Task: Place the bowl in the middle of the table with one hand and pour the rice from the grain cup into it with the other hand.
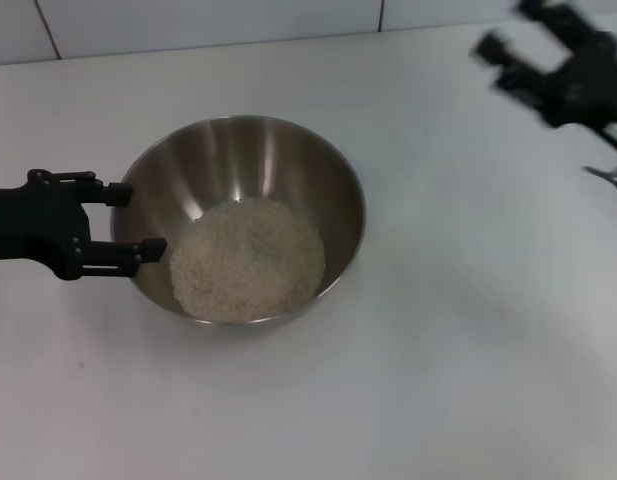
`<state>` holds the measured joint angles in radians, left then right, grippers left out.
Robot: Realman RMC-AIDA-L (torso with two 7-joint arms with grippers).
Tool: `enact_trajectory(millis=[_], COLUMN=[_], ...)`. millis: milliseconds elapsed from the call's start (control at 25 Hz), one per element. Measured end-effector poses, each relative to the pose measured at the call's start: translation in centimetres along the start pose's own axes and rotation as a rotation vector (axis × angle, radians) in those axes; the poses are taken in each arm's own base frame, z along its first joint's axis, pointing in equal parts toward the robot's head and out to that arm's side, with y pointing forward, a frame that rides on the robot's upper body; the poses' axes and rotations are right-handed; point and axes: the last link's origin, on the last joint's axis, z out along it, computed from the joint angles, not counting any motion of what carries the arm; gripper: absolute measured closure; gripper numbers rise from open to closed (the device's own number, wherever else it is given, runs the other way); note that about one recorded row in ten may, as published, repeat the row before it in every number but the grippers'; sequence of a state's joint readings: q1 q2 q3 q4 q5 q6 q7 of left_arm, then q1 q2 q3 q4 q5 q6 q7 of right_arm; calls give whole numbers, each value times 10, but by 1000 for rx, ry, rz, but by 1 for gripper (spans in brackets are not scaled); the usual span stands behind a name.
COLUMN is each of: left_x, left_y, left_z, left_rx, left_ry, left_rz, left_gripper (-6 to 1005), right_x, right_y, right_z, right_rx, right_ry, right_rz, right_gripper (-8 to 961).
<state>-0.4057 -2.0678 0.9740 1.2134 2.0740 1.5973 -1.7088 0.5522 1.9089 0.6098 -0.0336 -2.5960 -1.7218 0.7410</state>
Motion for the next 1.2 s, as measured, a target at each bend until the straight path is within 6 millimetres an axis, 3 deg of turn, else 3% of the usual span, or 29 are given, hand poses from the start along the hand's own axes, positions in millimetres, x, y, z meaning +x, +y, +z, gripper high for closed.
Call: enact_trajectory(millis=[200, 320, 520, 1200], left_x=[4, 5, 7, 10], left_y=[-1, -2, -2, -1], left_z=[1, 1, 2, 5], left_rx=[-2, -2, -4, -15], left_ry=[3, 3, 5, 1], left_rz=[10, 12, 16, 25], left_gripper=[193, 193, 193, 193], right_x=[3, 2, -19, -13], right_y=[-1, 3, 2, 21], right_z=[43, 62, 79, 86], right_rx=[-306, -382, -432, -478], right_ry=[328, 490, 631, 733], right_rz=[-49, -81, -85, -108], right_gripper=[124, 124, 124, 125])
